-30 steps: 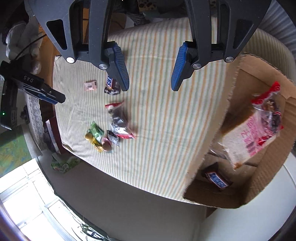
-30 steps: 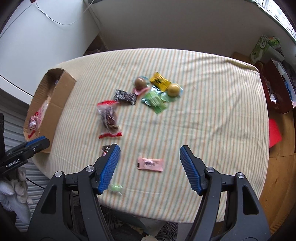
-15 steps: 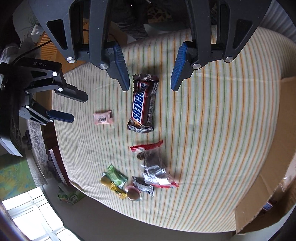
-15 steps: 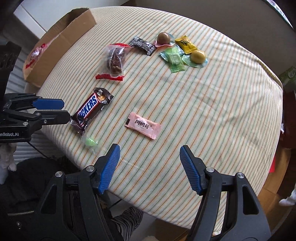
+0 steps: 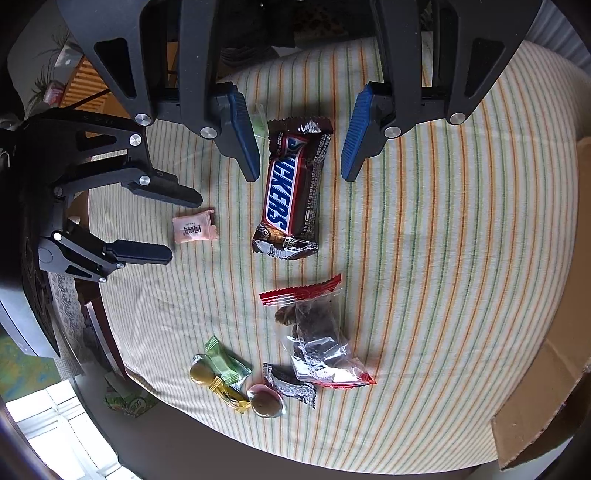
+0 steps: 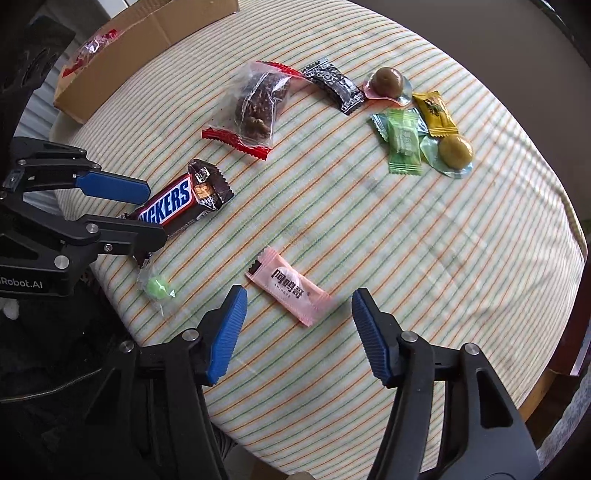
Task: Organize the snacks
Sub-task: 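Grasp a Snickers bar with the left gripper while the right grasps a pink candy, then carry the Snickers and pink candy over the box with both grippers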
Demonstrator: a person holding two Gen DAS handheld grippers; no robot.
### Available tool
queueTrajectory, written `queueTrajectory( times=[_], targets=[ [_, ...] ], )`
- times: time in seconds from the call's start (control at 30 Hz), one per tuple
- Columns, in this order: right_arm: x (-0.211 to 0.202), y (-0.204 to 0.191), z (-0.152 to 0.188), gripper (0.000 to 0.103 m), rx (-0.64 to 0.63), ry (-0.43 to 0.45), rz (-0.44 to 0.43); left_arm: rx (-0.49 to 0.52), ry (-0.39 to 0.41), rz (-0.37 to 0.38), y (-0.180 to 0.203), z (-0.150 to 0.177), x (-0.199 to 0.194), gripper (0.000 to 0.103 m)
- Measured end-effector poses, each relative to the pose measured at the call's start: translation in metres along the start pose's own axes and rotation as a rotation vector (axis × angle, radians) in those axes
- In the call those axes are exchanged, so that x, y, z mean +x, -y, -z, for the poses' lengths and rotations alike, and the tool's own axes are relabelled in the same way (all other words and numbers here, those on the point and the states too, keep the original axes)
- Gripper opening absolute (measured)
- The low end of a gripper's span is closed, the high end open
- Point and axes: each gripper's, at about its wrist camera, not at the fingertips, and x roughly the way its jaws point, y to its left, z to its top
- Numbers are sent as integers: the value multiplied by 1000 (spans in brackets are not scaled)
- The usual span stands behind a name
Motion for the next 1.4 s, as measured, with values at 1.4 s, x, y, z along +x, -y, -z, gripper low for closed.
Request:
queueTrajectory(
  times=[1.4],
  targets=[
    [-26, 32, 9, 21, 354, 128, -68, 48, 83, -68, 5, -23, -15, 27]
  ],
)
